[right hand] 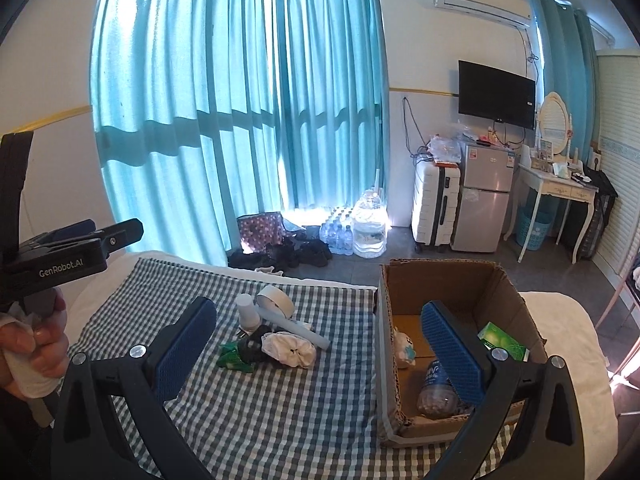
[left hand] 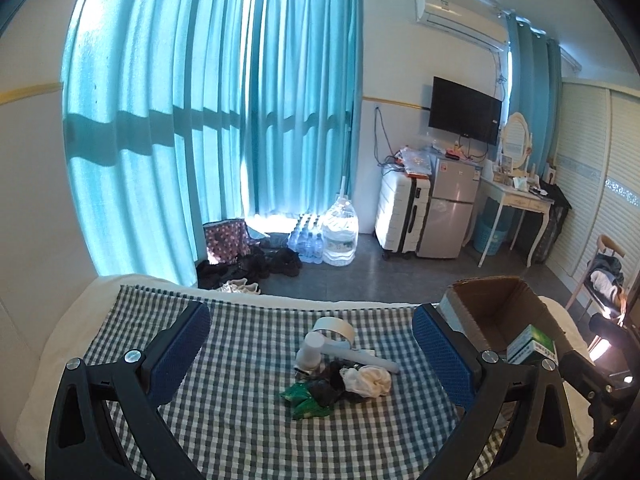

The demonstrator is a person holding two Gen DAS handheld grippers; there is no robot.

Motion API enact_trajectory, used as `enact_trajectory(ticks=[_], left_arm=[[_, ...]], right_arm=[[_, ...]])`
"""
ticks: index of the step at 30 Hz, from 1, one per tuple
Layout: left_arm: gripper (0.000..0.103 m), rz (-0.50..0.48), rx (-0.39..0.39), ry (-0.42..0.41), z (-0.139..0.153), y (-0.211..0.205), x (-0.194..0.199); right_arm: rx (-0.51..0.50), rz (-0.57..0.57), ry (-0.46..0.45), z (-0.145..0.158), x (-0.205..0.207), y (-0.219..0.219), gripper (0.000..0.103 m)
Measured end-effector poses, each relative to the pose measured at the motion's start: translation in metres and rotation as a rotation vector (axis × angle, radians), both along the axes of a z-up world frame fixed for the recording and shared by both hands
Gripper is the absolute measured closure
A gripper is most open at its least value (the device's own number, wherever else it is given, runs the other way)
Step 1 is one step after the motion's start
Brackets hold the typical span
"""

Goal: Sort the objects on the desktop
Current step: 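Withdraw both grippers from the box back toward the pile, then grasp the green snack bags with left gripper while right grasps the white cloth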

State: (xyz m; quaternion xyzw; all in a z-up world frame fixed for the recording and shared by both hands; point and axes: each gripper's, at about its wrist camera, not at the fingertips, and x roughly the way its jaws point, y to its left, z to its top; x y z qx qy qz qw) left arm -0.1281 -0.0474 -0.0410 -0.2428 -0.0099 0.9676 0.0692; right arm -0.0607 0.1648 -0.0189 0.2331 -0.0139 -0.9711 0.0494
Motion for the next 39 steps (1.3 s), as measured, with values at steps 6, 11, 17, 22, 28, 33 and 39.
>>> enact_trajectory(ticks=[6,11,17,22,28,33,39], left_arm=[[0.000,0.042,0.006,-0.031,-0.023,-0.017,-0.017],[0.000,0.065,0.000,-0.055,-0.042,-0.027,-0.027],[0.000,0.081,-0.011,-0.093,-0.063,-0.034,-0.038],[0.000,0.090,-0.030,-0.098,-0.085,-0.039,-0.050],[0.000,0.083,-0.032,-0.188,-0.131,-0.044,-0.072],[0.000,0.055,-0.051,-0.223,-0.153,-0.035,-0.085],[0.000,0.035,-0.074,-0.303,-0.186,-0.031,-0.098]], right_arm=[[-0.003,0.032,-0.007,-0.012,-0.017,-0.010,0.000],[-0.007,0.056,-0.007,-0.023,-0.032,-0.019,0.000],[-0.004,0.081,-0.011,-0.037,-0.050,-0.027,0.000],[0.008,0.109,-0.026,-0.052,-0.070,-0.035,0.000],[0.045,0.137,-0.068,-0.085,-0.098,-0.044,0.000],[0.050,0.149,-0.116,-0.114,-0.114,-0.045,0.000],[0.048,0.173,-0.180,-0.148,-0.135,-0.047,0.004]])
